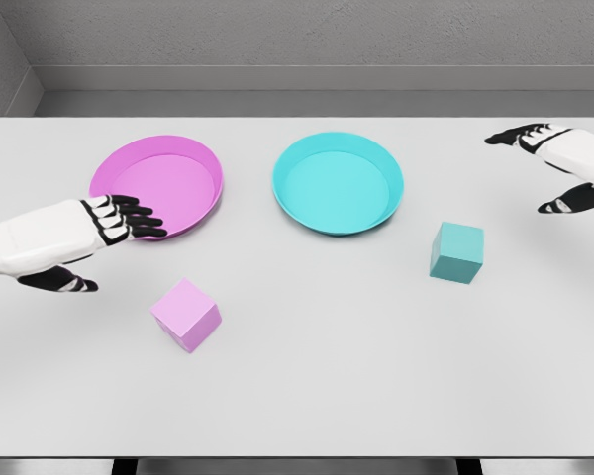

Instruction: Place the blocks in the corresponding plates according to their colors

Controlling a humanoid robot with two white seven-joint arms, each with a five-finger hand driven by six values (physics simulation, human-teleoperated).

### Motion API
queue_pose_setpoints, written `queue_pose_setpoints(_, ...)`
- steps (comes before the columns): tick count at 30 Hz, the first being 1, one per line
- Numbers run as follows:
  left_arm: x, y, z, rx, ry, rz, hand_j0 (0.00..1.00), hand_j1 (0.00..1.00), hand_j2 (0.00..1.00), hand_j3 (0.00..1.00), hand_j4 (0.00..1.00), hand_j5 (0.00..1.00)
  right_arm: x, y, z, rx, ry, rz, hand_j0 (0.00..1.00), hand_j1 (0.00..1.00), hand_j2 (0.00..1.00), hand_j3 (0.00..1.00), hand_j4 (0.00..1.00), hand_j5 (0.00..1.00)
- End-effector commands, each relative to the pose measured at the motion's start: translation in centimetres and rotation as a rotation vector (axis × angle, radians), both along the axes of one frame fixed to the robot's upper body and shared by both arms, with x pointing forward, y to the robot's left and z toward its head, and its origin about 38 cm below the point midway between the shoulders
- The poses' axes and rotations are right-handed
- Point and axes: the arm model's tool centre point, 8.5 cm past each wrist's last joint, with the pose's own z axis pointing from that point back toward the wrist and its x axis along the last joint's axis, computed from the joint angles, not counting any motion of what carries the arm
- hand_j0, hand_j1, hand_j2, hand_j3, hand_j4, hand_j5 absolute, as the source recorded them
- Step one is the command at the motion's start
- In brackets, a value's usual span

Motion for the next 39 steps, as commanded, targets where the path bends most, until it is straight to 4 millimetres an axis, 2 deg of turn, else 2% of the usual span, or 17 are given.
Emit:
queue_pose_setpoints(1, 0.0, -0.2, -0.3, 0.007, 0.017, -0.005, 1.0, 1.0, 1.0, 1.0, 1.0, 1.0, 0.0, 0.3, -0.1, 0.005, 0.003, 0.004, 1.0, 1.0, 1.0, 1.0, 1.0, 1.0)
queue_pose_setpoints(6, 0.0, -0.9, -0.9, 0.033, 0.049, -0.025, 1.0, 1.0, 1.0, 1.0, 1.0, 1.0, 0.5, 0.0, 1.0, -0.003, -0.02, -0.002, 1.0, 1.0, 1.0, 1.0, 1.0, 1.0)
queue_pose_setpoints(10, -0.1, -3.8, -3.2, 0.044, 0.122, -0.096, 1.0, 1.0, 1.0, 1.0, 1.0, 1.0, 0.6, -0.1, 1.0, -0.054, -0.025, -0.011, 1.0, 1.0, 1.0, 1.0, 1.0, 1.0)
queue_pose_setpoints(12, -0.4, -4.2, -3.9, 0.047, 0.146, -0.11, 1.0, 1.0, 1.0, 1.0, 1.0, 1.0, 0.8, 0.6, 2.0, -0.064, -0.051, 0.008, 1.0, 1.0, 1.0, 1.0, 1.0, 1.0)
queue_pose_setpoints(14, -0.3, -4.7, -3.9, 0.044, 0.147, -0.122, 1.0, 1.0, 1.0, 1.0, 1.0, 1.0, 0.4, 2.4, 2.5, -0.111, -0.079, 0.059, 1.0, 1.0, 1.0, 1.0, 1.0, 1.0)
queue_pose_setpoints(16, 0.0, -4.7, -3.5, 0.048, 0.146, -0.122, 1.0, 1.0, 1.0, 1.0, 1.0, 1.0, 0.1, 3.4, 2.0, -0.145, -0.078, 0.083, 1.0, 1.0, 1.0, 1.0, 1.0, 1.0)
queue_pose_setpoints(18, 0.0, -4.7, -3.3, 0.027, 0.159, -0.123, 1.0, 1.0, 1.0, 1.0, 1.0, 1.0, -0.1, 4.9, 0.5, -0.193, -0.042, 0.132, 1.0, 1.0, 1.0, 1.0, 1.0, 1.0)
queue_pose_setpoints(19, 0.0, -4.8, -3.2, 0.024, 0.161, -0.123, 1.0, 1.0, 1.0, 1.0, 1.0, 1.0, -0.3, 6.1, 0.0, -0.266, -0.049, 0.162, 1.0, 1.0, 1.0, 1.0, 1.0, 1.0)
queue_pose_setpoints(23, -0.1, -5.3, -3.6, 0.01, 0.169, -0.133, 1.0, 1.0, 1.0, 1.0, 1.0, 1.0, -1.0, 8.4, -0.9, -0.427, -0.077, 0.222, 1.0, 1.0, 1.0, 1.0, 1.0, 1.0)
queue_pose_setpoints(27, -0.2, -6.1, -4.1, -0.004, 0.177, -0.15, 1.0, 1.0, 1.0, 1.0, 1.0, 1.0, -1.7, 8.1, -1.3, -0.538, -0.072, 0.241, 1.0, 1.0, 1.0, 1.0, 1.0, 1.0)
queue_pose_setpoints(31, -0.3, -6.4, -4.4, -0.001, 0.184, -0.157, 1.0, 1.0, 1.0, 1.0, 1.0, 1.0, -2.6, 9.5, -1.8, -0.562, -0.073, 0.3, 1.0, 1.0, 1.0, 1.0, 1.0, 1.0)
queue_pose_setpoints(35, -0.4, -6.6, -4.9, 0.01, 0.196, -0.166, 1.0, 1.0, 1.0, 1.0, 1.0, 1.0, -3.2, 9.6, -2.4, -0.599, -0.052, 0.329, 1.0, 1.0, 1.0, 1.0, 1.0, 1.0)
queue_pose_setpoints(39, -0.5, -7.2, -5.2, 0.013, 0.206, -0.179, 1.0, 1.0, 1.0, 1.0, 1.0, 1.0, -3.6, 10.2, -4.1, -0.653, -0.029, 0.36, 1.0, 1.0, 1.0, 1.0, 1.0, 1.0)
